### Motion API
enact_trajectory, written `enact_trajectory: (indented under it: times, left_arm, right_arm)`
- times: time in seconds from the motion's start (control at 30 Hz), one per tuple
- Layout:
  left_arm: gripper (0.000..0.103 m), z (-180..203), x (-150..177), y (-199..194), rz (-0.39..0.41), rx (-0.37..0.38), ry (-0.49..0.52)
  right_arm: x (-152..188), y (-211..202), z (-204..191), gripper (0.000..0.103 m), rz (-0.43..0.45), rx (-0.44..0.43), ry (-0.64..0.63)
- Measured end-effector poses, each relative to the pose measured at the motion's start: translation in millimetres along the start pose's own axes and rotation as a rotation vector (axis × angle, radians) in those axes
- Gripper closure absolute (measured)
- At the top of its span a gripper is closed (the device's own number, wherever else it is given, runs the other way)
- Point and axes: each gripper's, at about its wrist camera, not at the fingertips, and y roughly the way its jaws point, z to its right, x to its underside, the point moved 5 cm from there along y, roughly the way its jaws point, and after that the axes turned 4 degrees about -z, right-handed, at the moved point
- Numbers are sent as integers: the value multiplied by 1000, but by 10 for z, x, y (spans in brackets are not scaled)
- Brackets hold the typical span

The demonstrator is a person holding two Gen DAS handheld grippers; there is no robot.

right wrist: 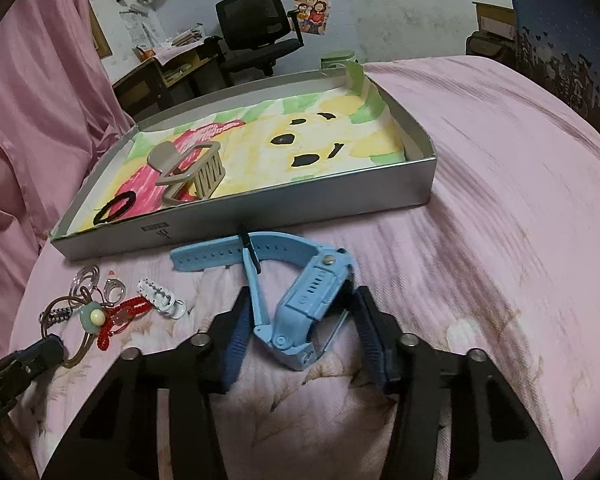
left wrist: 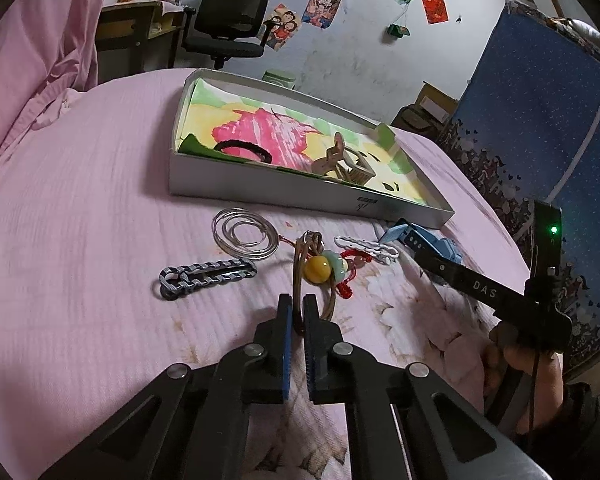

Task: Organize jewelry
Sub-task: 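Grasp the blue watch with the right tool while the left tool grasps the yellow-bead keychain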

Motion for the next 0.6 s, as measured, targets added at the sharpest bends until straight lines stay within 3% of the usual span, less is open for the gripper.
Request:
enact_trajectory:
  times: [0.53,0.6]
  left_arm:
    - [98,226,-10,-222,45,3,116]
    - [98,241,-24,-265,53,4,125]
  right_arm:
    - [292,-304,-162,66,50,-115,-58]
    - [313,-364,-201,74,65,-127,-77]
